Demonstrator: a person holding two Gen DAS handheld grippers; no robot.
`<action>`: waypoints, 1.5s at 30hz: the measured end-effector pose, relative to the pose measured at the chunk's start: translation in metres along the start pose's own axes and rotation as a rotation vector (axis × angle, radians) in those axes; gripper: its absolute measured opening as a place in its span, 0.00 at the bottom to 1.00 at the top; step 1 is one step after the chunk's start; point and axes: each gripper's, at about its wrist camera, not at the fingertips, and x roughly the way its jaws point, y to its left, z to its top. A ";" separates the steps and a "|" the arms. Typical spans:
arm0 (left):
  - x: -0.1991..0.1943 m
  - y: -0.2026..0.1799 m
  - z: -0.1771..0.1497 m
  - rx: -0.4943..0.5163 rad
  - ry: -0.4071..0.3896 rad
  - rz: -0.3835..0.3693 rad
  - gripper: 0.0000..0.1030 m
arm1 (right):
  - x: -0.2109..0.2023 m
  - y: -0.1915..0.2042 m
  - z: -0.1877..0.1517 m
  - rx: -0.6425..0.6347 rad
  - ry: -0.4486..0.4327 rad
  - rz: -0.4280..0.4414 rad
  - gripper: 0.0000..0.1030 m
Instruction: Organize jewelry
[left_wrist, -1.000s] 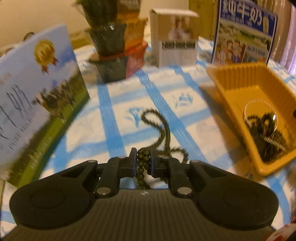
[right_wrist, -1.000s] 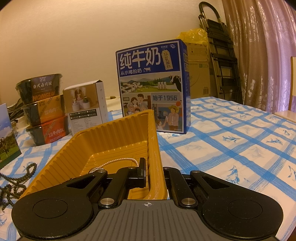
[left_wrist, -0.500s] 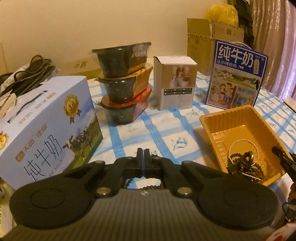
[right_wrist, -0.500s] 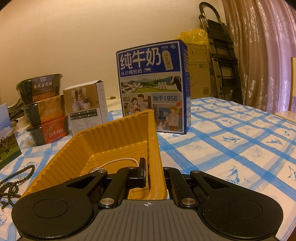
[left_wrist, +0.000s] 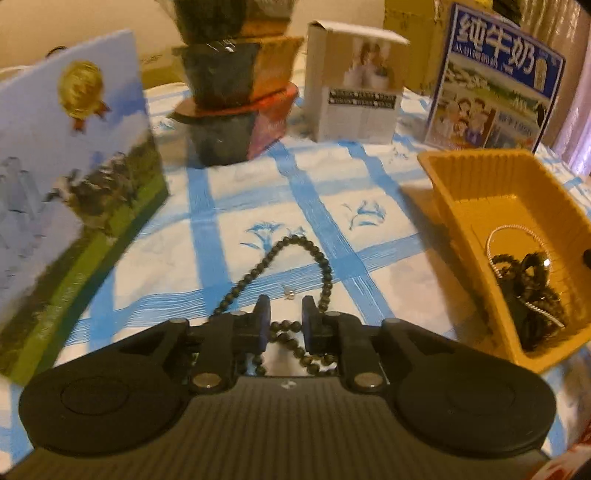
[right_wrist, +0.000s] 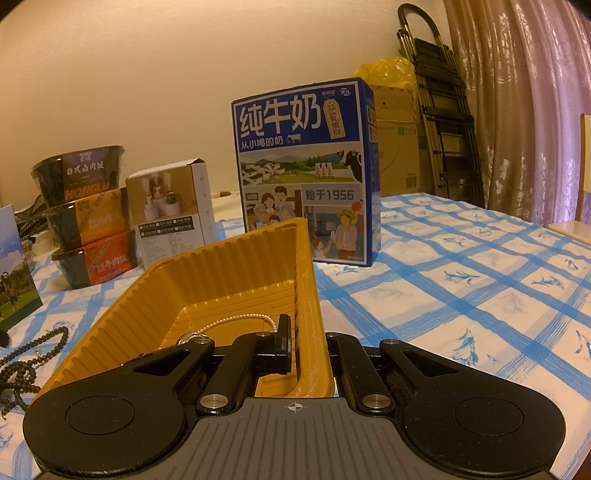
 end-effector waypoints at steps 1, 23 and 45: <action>0.006 -0.003 0.000 0.011 -0.005 0.007 0.16 | 0.001 0.001 0.001 0.000 0.000 0.000 0.05; 0.051 -0.023 -0.006 0.106 -0.017 0.082 0.07 | 0.003 0.001 0.003 -0.006 0.013 -0.006 0.05; 0.006 -0.052 0.010 0.201 -0.133 0.042 0.07 | 0.003 0.002 0.004 -0.005 0.013 -0.005 0.05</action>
